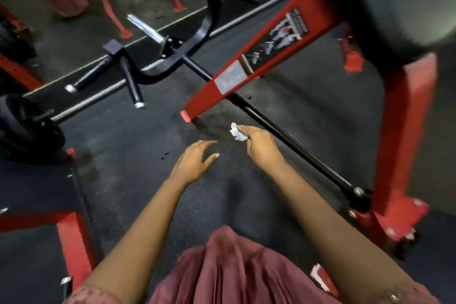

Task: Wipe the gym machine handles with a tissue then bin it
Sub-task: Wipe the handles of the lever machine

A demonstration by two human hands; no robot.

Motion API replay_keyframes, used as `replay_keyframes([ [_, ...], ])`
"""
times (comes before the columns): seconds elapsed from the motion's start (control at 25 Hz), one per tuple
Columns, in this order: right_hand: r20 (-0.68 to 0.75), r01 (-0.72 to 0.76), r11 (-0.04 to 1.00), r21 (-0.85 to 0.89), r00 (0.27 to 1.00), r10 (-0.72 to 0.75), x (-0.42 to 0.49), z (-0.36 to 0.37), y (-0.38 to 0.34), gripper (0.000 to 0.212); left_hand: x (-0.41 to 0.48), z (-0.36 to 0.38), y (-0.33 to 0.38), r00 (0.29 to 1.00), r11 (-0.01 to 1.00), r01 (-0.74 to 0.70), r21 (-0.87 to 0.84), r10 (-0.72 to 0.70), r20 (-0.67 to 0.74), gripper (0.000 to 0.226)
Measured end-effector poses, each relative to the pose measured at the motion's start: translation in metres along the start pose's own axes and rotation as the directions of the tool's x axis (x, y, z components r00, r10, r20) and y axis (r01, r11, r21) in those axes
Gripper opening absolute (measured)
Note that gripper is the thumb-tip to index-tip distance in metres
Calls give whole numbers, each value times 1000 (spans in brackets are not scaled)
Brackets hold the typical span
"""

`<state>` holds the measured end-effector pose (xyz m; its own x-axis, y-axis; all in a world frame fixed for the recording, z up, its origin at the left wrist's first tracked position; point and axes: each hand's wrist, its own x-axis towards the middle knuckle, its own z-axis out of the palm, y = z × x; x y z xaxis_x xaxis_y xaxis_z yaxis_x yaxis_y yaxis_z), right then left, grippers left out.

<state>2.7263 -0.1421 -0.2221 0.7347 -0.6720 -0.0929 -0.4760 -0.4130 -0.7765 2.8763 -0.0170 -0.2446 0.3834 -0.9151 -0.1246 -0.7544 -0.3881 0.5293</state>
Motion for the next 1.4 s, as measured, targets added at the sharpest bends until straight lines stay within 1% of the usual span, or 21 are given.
replay_keyframes([
  [0.08, -88, -92, 993, -70, 992, 85, -38, -16, 13, 44, -3, 2, 21, 995, 996, -89, 10, 88, 51, 40],
  [0.16, -213, -201, 975, -91, 961, 178, -73, -29, 24, 48, 2, 5, 37, 970, 977, -213, 29, 208, 123, 40],
  [0.24, -325, -309, 949, -57, 905, 275, -106, -38, 30, 48, 8, 13, 49, 929, 943, -331, 32, 320, 185, 42],
  [0.32, -426, -422, 907, -1, 820, 382, -148, -42, 31, 47, 7, 26, 72, 855, 887, -461, 12, 440, 276, 44],
  [0.4, -521, -460, 878, 135, 720, 458, -192, -44, 28, 39, 1, 44, 101, 755, 814, -580, -17, 546, 363, 47],
  [0.48, -615, -459, 840, 289, 583, 531, -241, -47, 22, 31, -15, 64, 136, 651, 741, -667, -77, 630, 424, 49],
  [0.52, -653, -475, 825, 307, 525, 545, -262, -50, 18, 30, -23, 73, 152, 608, 708, -697, -112, 666, 432, 50],
  [0.56, -688, -514, 808, 288, 476, 548, -282, -51, 17, 32, -30, 82, 167, 566, 676, -722, -151, 701, 434, 50],
  [0.64, -750, -599, 746, 292, 341, 567, -328, -57, 17, 35, -49, 103, 206, 441, 572, -785, -239, 786, 433, 50],
  [0.72, -783, -628, 696, 349, 213, 585, -373, -61, 18, 32, -70, 123, 246, 318, 474, -825, -307, 839, 442, 48],
  [0.84, -816, -673, 625, 396, 55, 575, -435, -68, 10, 38, -106, 157, 302, 148, 338, -863, -375, 880, 451, 47],
  [0.96, -830, -691, 559, 458, -107, 548, -490, -77, 13, 40, -146, 191, 345, 22, 248, -872, -421, 881, 473, 51],
  [1.08, -821, -682, 524, 511, -205, 534, -550, -83, 30, 40, -194, 223, 386, -29, 225, -870, -438, 865, 501, 54],
  [1.16, -828, -675, 530, 513, -228, 512, -588, -89, 40, 41, -225, 245, 413, -41, 220, -865, -451, 865, 501, 54],
  [1.2, -833, -671, 538, 510, -228, 505, -605, -94, 47, 41, -238, 256, 426, -31, 230, -862, -451, 865, 500, 55],
  [1.24, -832, -662, 548, 511, -223, 508, -620, -99, 54, 41, -248, 265, 436, -11, 249, -858, -449, 865, 501, 55],
  [1.32, -811, -641, 553, 532, -199, 550, -656, -109, 74, 42, -277, 282, 456, 61, 325, -843, -428, 850, 524, 56],
  [1.4, -799, -629, 572, 527, -138, 585, -691, -119, 94, 42, -304, 296, 471, 130, 392, -827, -402, 830, 542, 56],
])
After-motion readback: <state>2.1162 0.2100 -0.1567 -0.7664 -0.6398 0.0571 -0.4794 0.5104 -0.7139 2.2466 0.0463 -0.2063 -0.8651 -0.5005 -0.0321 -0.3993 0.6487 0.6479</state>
